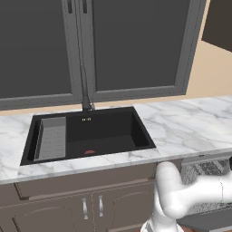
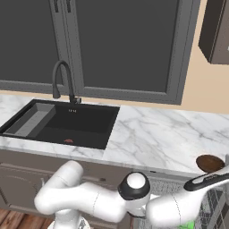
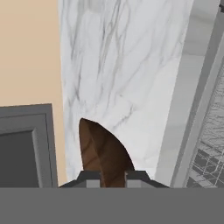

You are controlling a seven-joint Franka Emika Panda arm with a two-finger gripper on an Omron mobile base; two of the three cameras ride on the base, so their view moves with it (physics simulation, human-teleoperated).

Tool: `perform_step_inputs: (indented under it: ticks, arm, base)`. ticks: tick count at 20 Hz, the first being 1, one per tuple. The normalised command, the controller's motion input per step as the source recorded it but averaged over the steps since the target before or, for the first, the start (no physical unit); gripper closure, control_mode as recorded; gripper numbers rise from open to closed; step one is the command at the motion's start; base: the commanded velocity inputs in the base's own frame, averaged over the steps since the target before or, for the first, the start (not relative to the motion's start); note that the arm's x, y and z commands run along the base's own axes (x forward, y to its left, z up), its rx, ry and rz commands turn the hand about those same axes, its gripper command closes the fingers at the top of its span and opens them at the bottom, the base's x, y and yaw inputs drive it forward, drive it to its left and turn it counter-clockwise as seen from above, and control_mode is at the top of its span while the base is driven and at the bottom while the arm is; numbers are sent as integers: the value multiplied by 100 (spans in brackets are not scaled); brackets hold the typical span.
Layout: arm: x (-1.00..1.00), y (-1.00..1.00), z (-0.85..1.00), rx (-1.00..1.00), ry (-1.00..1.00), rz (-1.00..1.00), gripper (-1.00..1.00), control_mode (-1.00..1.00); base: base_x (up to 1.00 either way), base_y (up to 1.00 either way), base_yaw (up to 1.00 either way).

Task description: Pick up the cup and bowl from the counter, place them in the dishwasher, and close the dishwasher door.

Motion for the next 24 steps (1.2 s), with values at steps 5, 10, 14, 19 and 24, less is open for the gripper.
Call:
perform_step_inputs:
  ticks: [5, 10, 14, 19, 24]
  arm:
    - [-61, 1, -3, 0, -5, 6, 100, -100]
    - [-66, 0, -1, 0, -6, 7, 100, -100]
    - [-49, 0, -11, 0, -3, 8, 100, -100]
    - [-36, 1, -25, 0, 0, 10, 100, -100]
    - [-28, 3, -43, 0, 0, 9, 100, -100]
  base:
    - [0, 0, 0]
    - [0, 0, 0]
    - [0, 0, 0]
    - [0, 0, 0]
    - [0, 0, 0]
